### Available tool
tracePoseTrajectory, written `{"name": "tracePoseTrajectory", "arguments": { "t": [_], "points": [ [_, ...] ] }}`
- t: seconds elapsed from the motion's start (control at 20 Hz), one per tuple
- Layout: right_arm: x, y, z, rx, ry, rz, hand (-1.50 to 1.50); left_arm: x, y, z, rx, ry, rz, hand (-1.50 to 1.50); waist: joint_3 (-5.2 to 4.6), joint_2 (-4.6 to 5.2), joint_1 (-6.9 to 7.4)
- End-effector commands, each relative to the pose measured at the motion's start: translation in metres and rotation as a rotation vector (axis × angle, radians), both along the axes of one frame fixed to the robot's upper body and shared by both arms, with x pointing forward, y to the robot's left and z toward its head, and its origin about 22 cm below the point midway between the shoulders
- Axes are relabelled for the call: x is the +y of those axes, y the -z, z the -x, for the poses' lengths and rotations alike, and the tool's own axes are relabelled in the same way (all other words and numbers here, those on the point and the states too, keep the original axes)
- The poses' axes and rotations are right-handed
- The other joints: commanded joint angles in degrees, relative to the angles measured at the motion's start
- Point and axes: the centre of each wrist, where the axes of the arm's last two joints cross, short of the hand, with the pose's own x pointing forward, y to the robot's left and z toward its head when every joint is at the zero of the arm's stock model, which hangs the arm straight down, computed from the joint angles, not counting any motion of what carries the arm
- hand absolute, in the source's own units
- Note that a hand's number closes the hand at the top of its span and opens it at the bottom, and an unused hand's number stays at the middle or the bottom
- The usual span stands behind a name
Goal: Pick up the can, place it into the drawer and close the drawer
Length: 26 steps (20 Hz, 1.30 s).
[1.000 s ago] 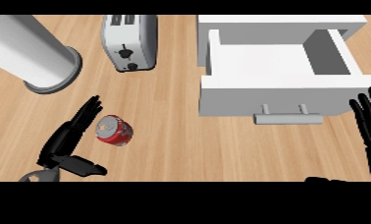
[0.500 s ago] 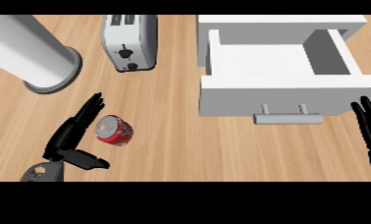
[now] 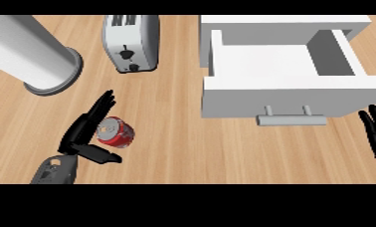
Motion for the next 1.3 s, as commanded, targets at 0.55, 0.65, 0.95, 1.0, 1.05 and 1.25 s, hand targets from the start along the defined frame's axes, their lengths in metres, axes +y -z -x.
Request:
{"name": "tracePoseTrajectory", "arguments": {
  "t": [0.55, 0.65, 0.95, 1.0, 1.05, 1.25],
  "points": [
    [0.002, -0.013, -0.009, 0.003, -0.008, -0.007, -1.50, -0.046, 0.002, -0.014, -0.024, 0.083, 0.027, -1.50, 0.00, 0.00, 0.14],
    [0.005, -0.005, -0.001, 0.002, -0.015, -0.008, -1.50, -0.054, 0.008, -0.006, 0.005, 0.081, 0.053, -1.50, 0.01, -0.03, 0.15],
    [0.002, -0.007, 0.001, -0.018, 0.012, -0.021, -1.50, -0.045, 0.000, -0.018, -0.006, 0.127, 0.103, 1.50, 0.00, 0.01, 0.04],
    [0.002, -0.021, -0.011, -0.019, -0.001, -0.024, -1.50, -0.045, 0.001, -0.004, -0.027, 0.118, 0.127, 1.50, 0.01, -0.03, 0.33],
    [-0.020, 0.009, -0.003, -0.012, 0.010, -0.026, -1.50, -0.062, -0.007, -0.020, 0.000, 0.131, 0.146, 1.50, 0.03, -0.04, 0.17],
    [0.010, -0.026, 0.015, -0.021, 0.005, -0.015, -1.50, -0.078, -0.028, -0.032, -0.026, 0.157, 0.156, 1.50, 0.00, -0.08, 0.04]
  ]
}}
